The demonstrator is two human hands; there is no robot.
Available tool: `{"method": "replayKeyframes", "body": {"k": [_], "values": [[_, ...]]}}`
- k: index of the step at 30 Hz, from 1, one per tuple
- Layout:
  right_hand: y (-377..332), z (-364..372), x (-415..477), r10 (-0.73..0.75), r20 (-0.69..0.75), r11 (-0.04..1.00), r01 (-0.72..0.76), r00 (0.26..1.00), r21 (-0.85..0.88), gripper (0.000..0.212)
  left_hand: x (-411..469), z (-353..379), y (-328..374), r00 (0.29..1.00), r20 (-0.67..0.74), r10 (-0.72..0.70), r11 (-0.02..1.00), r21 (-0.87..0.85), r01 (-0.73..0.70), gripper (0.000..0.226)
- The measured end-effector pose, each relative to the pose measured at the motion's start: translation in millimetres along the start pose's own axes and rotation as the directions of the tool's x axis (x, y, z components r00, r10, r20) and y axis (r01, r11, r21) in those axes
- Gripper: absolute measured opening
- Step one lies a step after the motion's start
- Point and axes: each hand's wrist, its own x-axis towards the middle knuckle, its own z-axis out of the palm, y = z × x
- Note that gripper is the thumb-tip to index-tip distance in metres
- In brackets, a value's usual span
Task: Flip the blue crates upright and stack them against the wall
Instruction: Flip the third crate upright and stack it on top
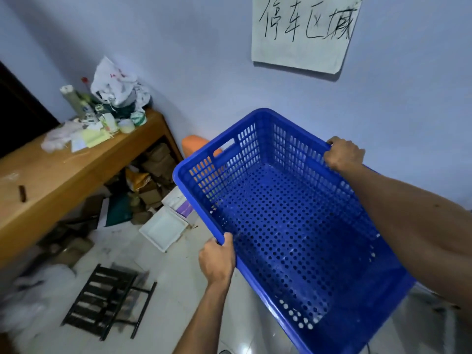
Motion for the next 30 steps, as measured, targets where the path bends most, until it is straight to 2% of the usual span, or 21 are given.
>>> {"method": "replayKeyframes", "body": {"k": [4, 8, 10, 12, 13, 14, 15, 17, 18, 22, 26, 28, 30], "values": [[-15.3, 5.3, 15.5, -0.042, -0.006, 0.998, 0.042, 0.999, -0.037, 0.046, 16.8, 3.1, -3.1, 0.981, 0.183, -0.070, 0.991, -0.097, 0.089, 0.047], [-11.4, 11.8, 20.7, -0.074, 0.032, 0.988, 0.078, 0.997, -0.130, 0.048, 34.5, 2.9, 15.2, 0.907, 0.403, -0.125, 0.988, -0.037, 0.153, 0.044], [-8.7, 14.7, 23.0, -0.051, 0.065, 0.991, 0.058, 0.997, -0.124, 0.048, 37.4, 4.4, 26.7, 0.937, 0.331, -0.111, 0.993, 0.010, 0.114, 0.052], [-4.6, 14.7, 25.5, -0.007, 0.105, 0.996, 0.016, 0.994, -0.087, 0.046, 32.2, 8.5, 31.7, 0.993, 0.117, -0.032, 0.989, 0.146, 0.015, 0.064], [-2.0, 14.0, 26.7, 0.012, 0.114, 0.998, -0.004, 0.993, -0.067, 0.045, 28.0, 7.5, 31.7, 0.997, -0.008, 0.080, 0.973, 0.217, -0.076, 0.073], [0.8, 13.0, 28.1, 0.024, 0.114, 0.999, -0.018, 0.993, -0.051, 0.045, 25.3, 5.1, 31.7, 0.967, -0.092, 0.236, 0.937, 0.284, -0.202, 0.077], [2.8, 12.6, 29.1, 0.027, 0.112, 0.999, -0.023, 0.993, -0.040, 0.044, 25.9, 3.2, 28.3, 0.899, -0.121, 0.421, 0.866, 0.348, -0.359, 0.073], [2.1, 12.7, 29.0, 0.017, 0.117, 0.999, -0.013, 0.993, -0.031, 0.043, 34.9, -0.3, 12.2, 0.709, -0.019, 0.705, 0.631, 0.473, -0.614, 0.053], [1.5, 12.1, 28.8, 0.012, 0.127, 0.999, -0.008, 0.992, -0.031, 0.042, 40.3, -3.8, 5.6, 0.646, 0.066, 0.760, 0.533, 0.505, -0.679, 0.047], [-6.3, 6.0, 15.8, -0.008, 0.195, 0.993, 0.031, 0.981, -0.114, 0.053, 58.3, -18.3, 1.9, 0.552, 0.269, 0.789, 0.333, 0.568, -0.752, 0.043], [-20.4, 13.1, -9.3, -0.113, 0.179, 0.971, 0.146, 0.977, -0.188, 0.062, 75.5, -18.2, 8.2, 0.464, 0.381, 0.800, 0.271, 0.461, -0.845, 0.044], [-33.5, 18.6, -25.3, -0.134, 0.308, 0.974, 0.182, 0.942, -0.132, 0.062, 84.6, -20.5, 5.8, 0.413, 0.412, 0.812, 0.236, 0.416, -0.878, 0.047], [-47.0, 21.5, -43.9, -0.118, 0.483, 0.982, 0.175, 0.868, -0.075, 0.058, 92.0, -26.8, 1.3, 0.361, 0.433, 0.826, 0.203, 0.370, -0.907, 0.049]]}}
